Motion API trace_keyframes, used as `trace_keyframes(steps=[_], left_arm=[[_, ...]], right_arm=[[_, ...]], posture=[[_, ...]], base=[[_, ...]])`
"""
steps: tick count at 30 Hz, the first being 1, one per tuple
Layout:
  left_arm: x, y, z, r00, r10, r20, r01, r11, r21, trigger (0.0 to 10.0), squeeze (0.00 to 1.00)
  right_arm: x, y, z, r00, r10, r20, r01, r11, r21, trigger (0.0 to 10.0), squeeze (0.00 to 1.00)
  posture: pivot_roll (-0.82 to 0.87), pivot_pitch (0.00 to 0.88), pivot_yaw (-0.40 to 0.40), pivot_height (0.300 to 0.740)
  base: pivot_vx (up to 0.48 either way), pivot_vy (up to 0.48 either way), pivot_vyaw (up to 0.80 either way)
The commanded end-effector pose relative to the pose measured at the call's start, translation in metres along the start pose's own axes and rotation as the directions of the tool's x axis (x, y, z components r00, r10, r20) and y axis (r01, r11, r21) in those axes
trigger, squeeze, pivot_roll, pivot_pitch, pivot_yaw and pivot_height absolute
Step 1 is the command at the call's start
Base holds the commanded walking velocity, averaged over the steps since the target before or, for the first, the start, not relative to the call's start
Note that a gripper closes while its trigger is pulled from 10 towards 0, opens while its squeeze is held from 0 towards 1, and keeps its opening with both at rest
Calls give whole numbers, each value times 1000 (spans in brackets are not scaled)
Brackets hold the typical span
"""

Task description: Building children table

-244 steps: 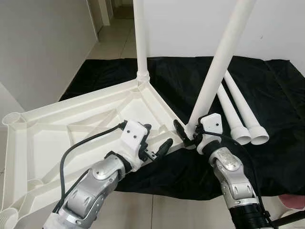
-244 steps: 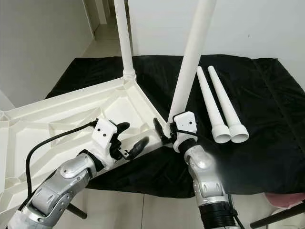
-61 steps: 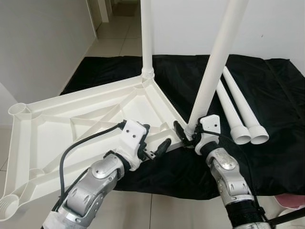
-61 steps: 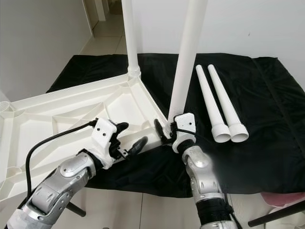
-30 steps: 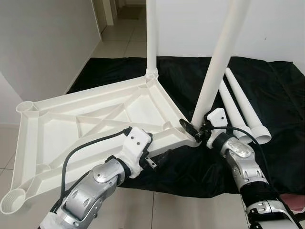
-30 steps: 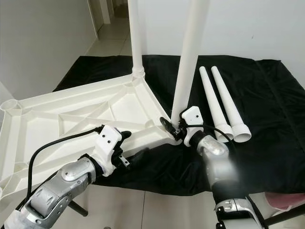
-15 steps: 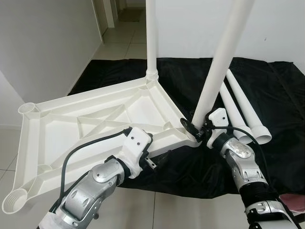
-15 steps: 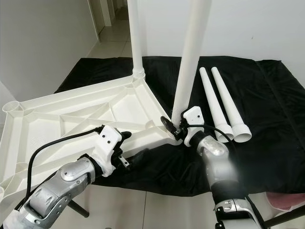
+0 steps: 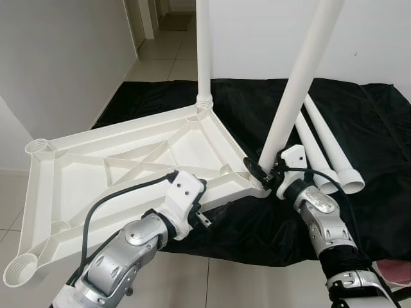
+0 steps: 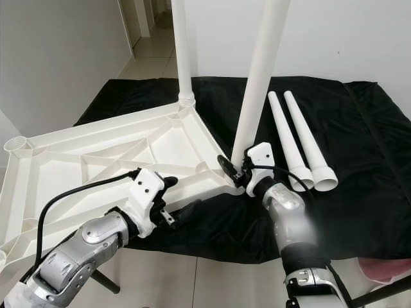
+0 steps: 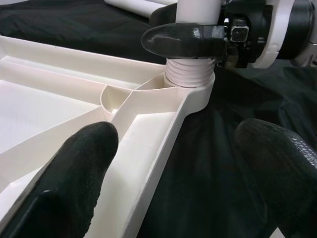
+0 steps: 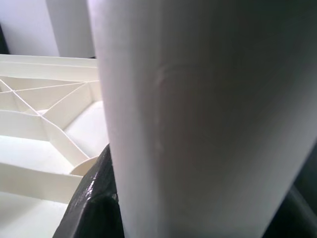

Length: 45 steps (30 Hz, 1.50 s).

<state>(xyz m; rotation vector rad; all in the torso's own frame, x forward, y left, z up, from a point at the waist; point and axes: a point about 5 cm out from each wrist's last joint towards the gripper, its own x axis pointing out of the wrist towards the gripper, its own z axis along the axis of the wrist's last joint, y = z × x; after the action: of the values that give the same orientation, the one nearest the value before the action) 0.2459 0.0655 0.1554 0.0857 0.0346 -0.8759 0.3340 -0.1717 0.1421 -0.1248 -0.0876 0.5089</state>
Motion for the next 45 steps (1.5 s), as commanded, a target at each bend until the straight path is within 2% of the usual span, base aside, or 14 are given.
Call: trace_keyframes(steps=[1,10,13,18,20,22,24,25,27,29,31,38,39,45], left_arm=[[-1,-9,-1,992,-129,-12,129,992,1,10000,0],[-1,-10,-2,993,-122,-9,122,993,-4,10000,0],[-1,-10,-2,992,-122,-10,122,993,1,10000,0],[0,-10,-1,993,-121,-8,121,993,1,10000,0],[0,-11,-2,992,-124,-7,124,992,1,10000,0],[1,-11,-2,992,-125,-7,125,992,1,10000,0],[1,-11,-2,992,-126,-7,126,992,1,10000,0],[1,-11,-2,992,-126,-7,126,992,1,10000,0],[1,-11,-2,992,-124,-7,124,992,3,10000,0],[1,-11,-2,992,-123,-7,123,992,2,10000,0],[0,-11,-2,993,-122,-7,122,993,2,10000,0],[0,-13,-3,992,-123,-8,123,992,-1,10000,0],[0,-13,-3,992,-122,-8,122,992,0,10000,0],[0,-12,-3,993,-120,-7,120,993,2,10000,0]], right_arm=[[-3,5,-23,991,-30,-130,35,999,39,10000,0],[4,19,-22,973,-176,-146,186,981,53,10000,0],[3,21,-23,939,-305,-160,320,944,77,10000,0],[2,27,-23,903,-396,-165,413,907,81,10000,0],[0,34,-24,862,-473,-181,495,864,98,10000,0],[0,38,-24,848,-496,-187,518,849,100,10000,0],[-2,46,-23,794,-574,-198,599,795,97,10000,0],[-2,46,-23,794,-574,-198,599,795,97,10000,0],[-4,51,-23,735,-646,-208,673,733,102,10000,0],[-4,53,-22,710,-672,-211,700,705,114,10000,0],[-4,55,-21,697,-685,-212,714,689,124,10000,0],[1,60,-7,750,-649,-129,661,727,186,10000,0],[0,58,-3,772,-628,-93,632,745,213,10000,1000],[-1,48,3,796,-604,-35,596,774,214,10000,1000]], posture=[[-47,53,68,740],[-44,48,58,740],[-43,41,56,740],[-45,35,50,740],[-45,35,50,740],[-45,35,50,740],[-41,29,40,740],[-41,29,40,740],[-35,27,35,740],[-35,27,35,740],[-35,27,35,740],[-32,23,33,740],[-32,23,32,740],[-36,25,39,740]], base=[[0,0,0],[0,0,0],[0,0,0],[0,0,0],[0,0,0],[0,0,0],[0,0,0],[0,0,0],[0,0,0],[0,0,0],[0,0,0],[0,0,0],[0,0,0],[0,0,0]])
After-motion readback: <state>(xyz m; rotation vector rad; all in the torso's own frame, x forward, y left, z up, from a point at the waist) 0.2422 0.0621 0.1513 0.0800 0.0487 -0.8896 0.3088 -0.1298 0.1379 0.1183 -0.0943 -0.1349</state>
